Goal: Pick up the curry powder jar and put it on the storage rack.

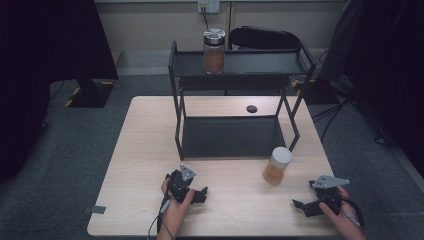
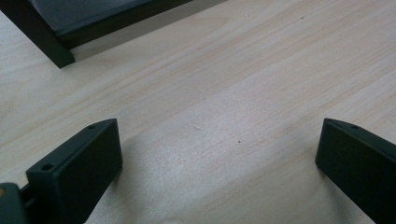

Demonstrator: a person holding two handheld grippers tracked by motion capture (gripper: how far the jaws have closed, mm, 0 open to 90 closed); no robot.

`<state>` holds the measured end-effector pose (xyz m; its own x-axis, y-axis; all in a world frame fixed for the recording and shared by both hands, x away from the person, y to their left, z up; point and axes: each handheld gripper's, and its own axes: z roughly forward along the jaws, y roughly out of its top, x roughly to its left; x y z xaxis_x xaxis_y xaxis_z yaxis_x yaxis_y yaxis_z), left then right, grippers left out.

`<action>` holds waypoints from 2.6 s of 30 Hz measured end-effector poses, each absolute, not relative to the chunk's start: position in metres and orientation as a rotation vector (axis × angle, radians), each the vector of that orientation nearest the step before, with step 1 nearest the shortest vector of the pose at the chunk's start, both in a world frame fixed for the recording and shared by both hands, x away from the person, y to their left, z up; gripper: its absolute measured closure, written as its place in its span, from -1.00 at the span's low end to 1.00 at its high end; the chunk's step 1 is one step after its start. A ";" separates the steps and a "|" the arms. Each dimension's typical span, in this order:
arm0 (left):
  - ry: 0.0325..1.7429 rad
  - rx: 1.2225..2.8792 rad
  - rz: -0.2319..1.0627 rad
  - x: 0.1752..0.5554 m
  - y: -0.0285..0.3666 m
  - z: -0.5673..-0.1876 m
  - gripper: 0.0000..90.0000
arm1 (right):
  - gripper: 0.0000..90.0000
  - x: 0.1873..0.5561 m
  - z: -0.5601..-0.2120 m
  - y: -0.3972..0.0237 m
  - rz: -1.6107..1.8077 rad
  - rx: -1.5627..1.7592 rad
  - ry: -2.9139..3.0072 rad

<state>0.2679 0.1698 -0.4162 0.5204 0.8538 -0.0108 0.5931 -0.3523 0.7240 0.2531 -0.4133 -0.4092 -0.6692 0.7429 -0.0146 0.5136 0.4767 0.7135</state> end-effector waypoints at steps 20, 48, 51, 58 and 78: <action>1.173 2.076 0.490 0.268 0.170 -0.416 -1.00 | -1.00 0.255 -0.409 -0.414 1.004 1.064 2.408; 1.175 2.074 0.490 0.268 0.170 -0.417 -1.00 | -0.97 0.279 -0.395 -0.396 1.092 0.994 2.400; 1.174 2.076 0.491 0.268 0.170 -0.417 -1.00 | -0.97 0.282 -0.394 -0.392 1.093 0.986 2.405; 1.174 2.076 0.491 0.268 0.170 -0.416 -1.00 | -0.97 0.288 -0.394 -0.387 1.105 0.980 2.407; 1.174 2.075 0.491 0.268 0.170 -0.417 -1.00 | -0.97 0.301 -0.387 -0.380 1.163 0.981 2.374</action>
<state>0.2676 0.1696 -0.4165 0.5190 0.8547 -0.0104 0.5925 -0.3510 0.7250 0.3015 -0.3796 -0.3873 -0.7128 0.7012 0.0135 0.4405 0.4327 0.7866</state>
